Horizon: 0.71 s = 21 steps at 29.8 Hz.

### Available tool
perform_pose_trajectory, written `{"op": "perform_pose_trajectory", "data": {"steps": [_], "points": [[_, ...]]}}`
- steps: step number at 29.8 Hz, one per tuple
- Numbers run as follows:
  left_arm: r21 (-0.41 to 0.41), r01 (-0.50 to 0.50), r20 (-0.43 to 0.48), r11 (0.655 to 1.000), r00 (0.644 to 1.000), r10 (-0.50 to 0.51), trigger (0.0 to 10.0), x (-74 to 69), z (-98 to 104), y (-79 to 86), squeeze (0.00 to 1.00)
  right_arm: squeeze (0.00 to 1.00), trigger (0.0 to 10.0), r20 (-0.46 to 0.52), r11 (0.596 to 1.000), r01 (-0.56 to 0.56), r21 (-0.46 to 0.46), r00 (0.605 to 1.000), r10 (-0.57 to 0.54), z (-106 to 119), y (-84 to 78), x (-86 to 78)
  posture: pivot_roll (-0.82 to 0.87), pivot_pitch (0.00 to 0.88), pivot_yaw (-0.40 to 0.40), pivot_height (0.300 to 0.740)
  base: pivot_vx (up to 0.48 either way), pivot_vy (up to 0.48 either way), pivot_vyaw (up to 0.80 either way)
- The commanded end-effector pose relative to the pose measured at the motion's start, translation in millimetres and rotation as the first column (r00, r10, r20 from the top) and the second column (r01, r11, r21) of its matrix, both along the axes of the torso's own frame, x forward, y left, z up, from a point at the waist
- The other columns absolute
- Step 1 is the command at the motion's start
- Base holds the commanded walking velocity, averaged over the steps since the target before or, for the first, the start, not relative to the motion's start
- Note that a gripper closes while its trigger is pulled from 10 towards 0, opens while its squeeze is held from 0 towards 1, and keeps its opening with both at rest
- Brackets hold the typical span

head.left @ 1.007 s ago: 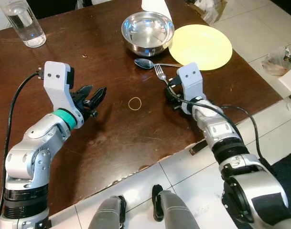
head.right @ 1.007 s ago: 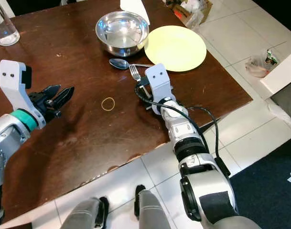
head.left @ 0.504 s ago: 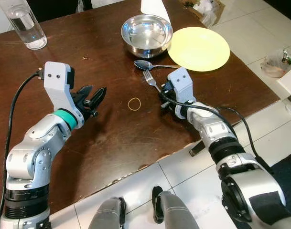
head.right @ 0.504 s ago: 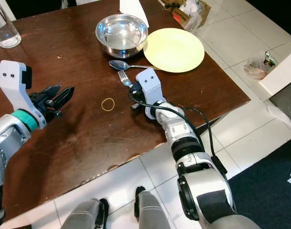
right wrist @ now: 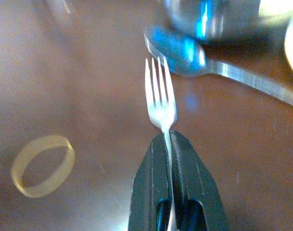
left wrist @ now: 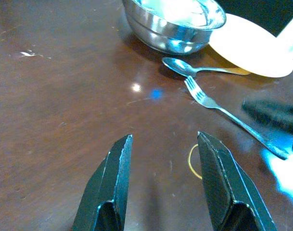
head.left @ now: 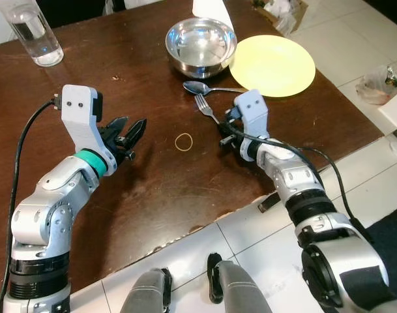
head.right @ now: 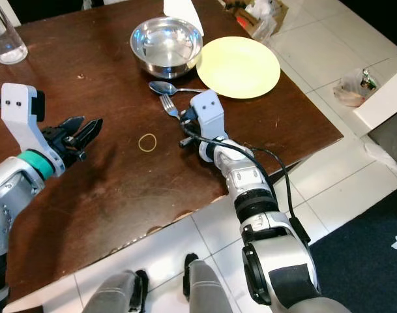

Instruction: Setting the table

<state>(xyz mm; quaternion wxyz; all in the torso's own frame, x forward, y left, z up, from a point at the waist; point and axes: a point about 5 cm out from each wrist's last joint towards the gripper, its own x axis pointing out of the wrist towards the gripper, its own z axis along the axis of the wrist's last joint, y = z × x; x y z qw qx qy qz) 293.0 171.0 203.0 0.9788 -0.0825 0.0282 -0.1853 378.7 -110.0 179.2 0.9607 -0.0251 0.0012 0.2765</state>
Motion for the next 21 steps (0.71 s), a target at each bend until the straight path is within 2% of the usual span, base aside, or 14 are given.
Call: {"op": "perform_pose_trajectory", "data": {"steps": [1,2,3,4,6,8,11,12,13,14,15,16,17,21], "points": [[-0.017,0.021,-0.033,1.0,0.999,-0.021,10.0,-4.4,-6.5,-0.8,0.0,0.0,1.1,0.069,0.996,-0.032,0.087,0.997,0.026,17.2,4.1,-3.2,0.01,0.179,0.055,0.74,0.0,0.0,0.0],[-0.055,0.068,-0.033,0.996,0.997,-0.07,10.0,-9.4,-4.4,-3.3,0.0,0.0,10.0,0.148,0.981,-0.067,0.182,0.988,0.04,38.6,7.2,-8.5,0.0,0.177,0.059,0.74,0.0,0.0,0.0],[-0.055,0.068,-0.033,0.996,0.997,-0.07,10.0,-9.4,-4.4,-3.3,0.0,0.0,10.0,0.148,0.981,-0.067,0.182,0.988,0.04,38.6,7.2,-8.5,0.0,0.177,0.059,0.74,0.0,0.0,0.0],[-0.095,0.131,-0.014,0.987,0.991,-0.133,10.0,-16.4,1.2,-6.8,0.0,0.0,10.0,0.205,0.961,-0.11,0.255,0.977,0.057,54.5,10.5,-15.3,0.0,0.176,0.059,0.74,0.0,0.0,0.0],[-0.161,0.297,0.051,0.941,0.955,-0.293,10.0,-36.8,20.2,-16.6,0.0,0.0,10.0,0.261,0.91,-0.216,0.355,0.957,0.125,67.0,21.0,-32.6,0.0,0.173,0.059,0.74,0.0,0.0,0.0],[-0.162,0.318,0.059,0.934,0.948,-0.313,10.0,-39.6,22.5,-17.9,0.0,0.0,10.0,0.261,0.906,-0.226,0.358,0.956,0.135,66.2,22.9,-34.9,0.0,0.173,0.059,0.74,0.0,0.0,0.0],[-0.149,0.328,0.066,0.933,0.945,-0.322,10.0,-41.4,23.8,-19.2,0.0,0.0,10.0,0.25,0.929,-0.215,0.301,0.958,0.141,57.6,26.6,-36.6,0.01,0.172,0.059,0.74,0.0,0.0,0.0],[-0.144,0.307,0.06,0.941,0.952,-0.301,10.0,-39.5,22.2,-18.0,0.0,0.0,10.0,0.223,0.963,-0.166,0.212,0.968,0.118,46.9,26.9,-33.2,0.01,0.172,0.059,0.74,0.0,0.0,0.0],[-0.144,0.307,0.06,0.941,0.952,-0.301,10.0,-39.5,22.2,-18.0,0.0,0.0,10.0,0.223,0.963,-0.166,0.212,0.968,0.118,46.9,26.9,-33.2,0.01,0.172,0.059,0.74,0.0,0.0,0.0],[-0.14,0.282,0.052,0.949,0.959,-0.277,10.0,-36.9,19.7,-17.3,0.0,0.0,10.0,0.174,0.992,-0.077,0.101,0.983,0.059,29.1,23.5,-24.7,0.0,0.172,0.057,0.74,0.0,0.0,0.0],[-0.131,0.246,0.036,0.96,0.969,-0.244,10.0,-33.4,15.8,-16.6,0.0,0.68,10.0,0.112,0.999,0.05,-0.007,0.992,-0.049,8.0,13.1,-15.0,0.0,0.174,0.056,0.74,0.0,0.0,0.0],[-0.131,0.246,0.036,0.96,0.969,-0.244,10.0,-33.4,15.8,-16.6,0.0,0.68,10.0,0.112,0.999,0.05,-0.007,0.992,-0.049,8.0,13.1,-15.0,0.0,0.174,0.056,0.74,0.0,0.0,0.0],[-0.132,0.241,0.029,0.962,0.971,-0.239,10.0,-33.2,15.5,-16.3,0.0,1.0,10.0,0.086,0.996,0.083,-0.016,0.993,-0.081,3.3,9.3,-13.1,0.0,0.174,0.057,0.74,0.0,0.0,0.0],[-0.137,0.24,0.02,0.961,0.971,-0.239,10.0,-34.5,17.4,-14.8,0.0,1.0,10.0,0.043,0.994,0.113,-0.008,0.993,-0.112,-2.3,5.4,-10.1,0.01,0.177,0.061,0.74,0.0,0.0,0.0]]}}
